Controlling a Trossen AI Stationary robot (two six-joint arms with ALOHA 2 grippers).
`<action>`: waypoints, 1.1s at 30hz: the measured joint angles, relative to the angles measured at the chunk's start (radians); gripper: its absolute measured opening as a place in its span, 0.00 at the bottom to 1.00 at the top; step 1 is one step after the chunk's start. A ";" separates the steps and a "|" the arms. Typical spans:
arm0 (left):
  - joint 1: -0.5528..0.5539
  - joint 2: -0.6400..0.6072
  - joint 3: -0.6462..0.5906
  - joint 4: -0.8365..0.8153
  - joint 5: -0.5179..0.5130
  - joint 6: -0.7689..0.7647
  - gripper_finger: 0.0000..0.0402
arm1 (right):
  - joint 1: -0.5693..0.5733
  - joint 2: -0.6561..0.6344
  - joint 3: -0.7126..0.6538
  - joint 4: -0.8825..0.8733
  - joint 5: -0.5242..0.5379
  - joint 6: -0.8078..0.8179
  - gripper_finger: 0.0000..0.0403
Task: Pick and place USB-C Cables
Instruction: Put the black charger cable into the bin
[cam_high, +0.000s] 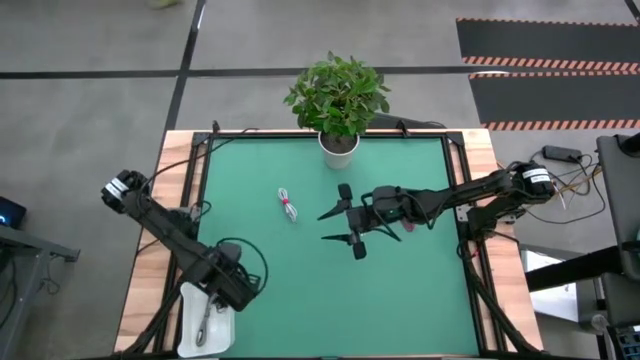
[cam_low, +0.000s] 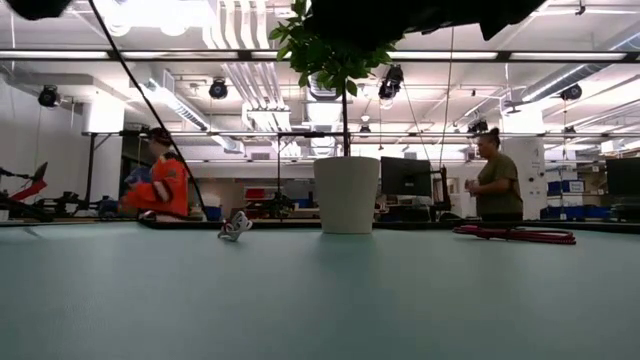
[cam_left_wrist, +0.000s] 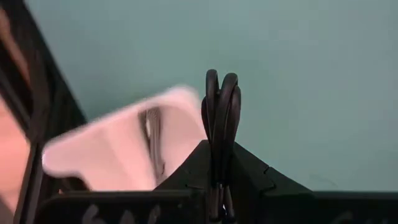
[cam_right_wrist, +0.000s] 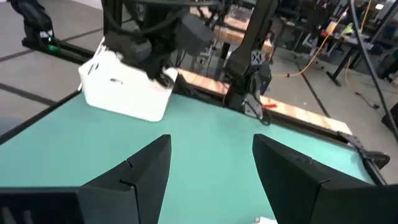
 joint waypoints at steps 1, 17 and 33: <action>-0.011 0.001 -0.002 0.000 0.024 -0.028 0.05 | 0.000 0.000 0.000 -0.011 0.000 0.000 0.54; -0.158 0.000 -0.013 -0.008 0.072 -0.347 0.05 | 0.000 0.001 -0.001 -0.139 0.000 -0.015 0.54; -0.160 0.003 -0.055 -0.008 0.089 -0.342 0.05 | 0.000 0.002 -0.018 -0.160 -0.001 -0.020 0.54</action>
